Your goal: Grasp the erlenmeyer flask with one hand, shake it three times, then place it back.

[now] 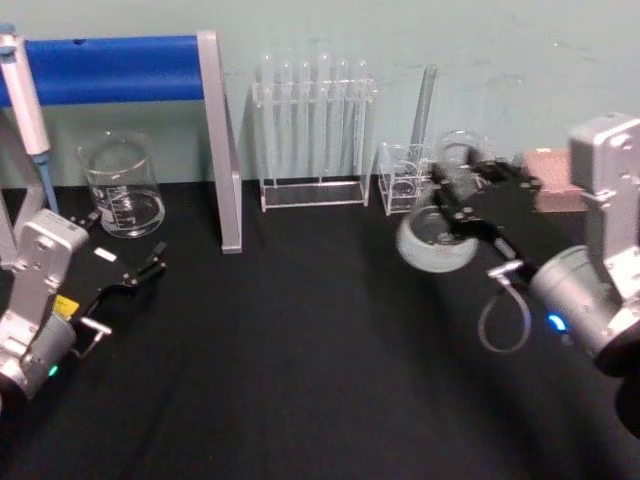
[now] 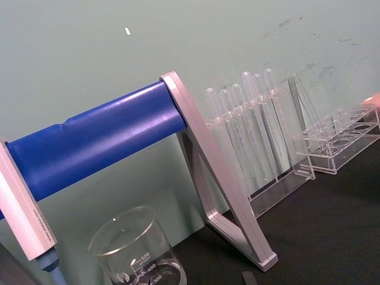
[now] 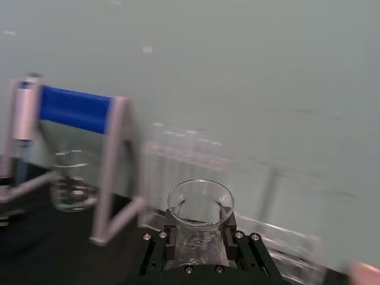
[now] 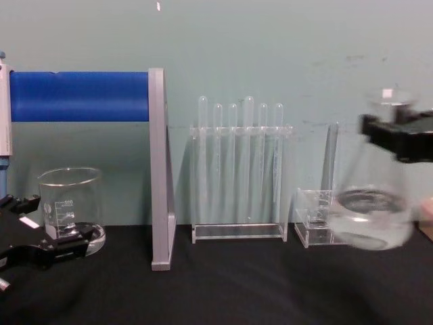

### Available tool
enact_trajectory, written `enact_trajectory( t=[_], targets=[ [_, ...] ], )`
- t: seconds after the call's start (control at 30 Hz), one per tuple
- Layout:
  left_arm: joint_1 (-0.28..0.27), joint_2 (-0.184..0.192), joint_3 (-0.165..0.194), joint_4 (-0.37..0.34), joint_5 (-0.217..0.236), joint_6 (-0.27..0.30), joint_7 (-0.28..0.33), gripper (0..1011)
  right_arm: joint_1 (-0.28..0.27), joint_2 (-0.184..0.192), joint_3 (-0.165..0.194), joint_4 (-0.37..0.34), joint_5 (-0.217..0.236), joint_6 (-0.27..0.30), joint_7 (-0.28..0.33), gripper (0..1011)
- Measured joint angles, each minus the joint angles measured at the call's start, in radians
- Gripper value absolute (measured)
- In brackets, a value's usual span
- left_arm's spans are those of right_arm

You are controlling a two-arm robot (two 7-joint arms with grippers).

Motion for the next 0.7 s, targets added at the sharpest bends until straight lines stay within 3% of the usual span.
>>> enact_trajectory(
  t=[0.07,0.3,0.5,0.7],
  targets=[
    [0.0,0.0,0.0,0.0,0.0,0.0,0.0,1001,0.032,-0.006,-0.037,0.028,0.005,-0.008,0.056,448],
    [0.0,0.0,0.0,0.0,0.0,0.0,0.0,1001,0.1,-0.011,-0.122,0.085,0.025,-0.029,0.156,448],
    [0.0,0.0,0.0,0.0,0.0,0.0,0.0,1001,0.143,-0.014,-0.177,0.122,0.042,-0.041,0.198,448],
    [0.0,0.0,0.0,0.0,0.0,0.0,0.0,1001,0.159,-0.014,-0.192,0.136,0.046,-0.047,0.194,448]
  ],
)
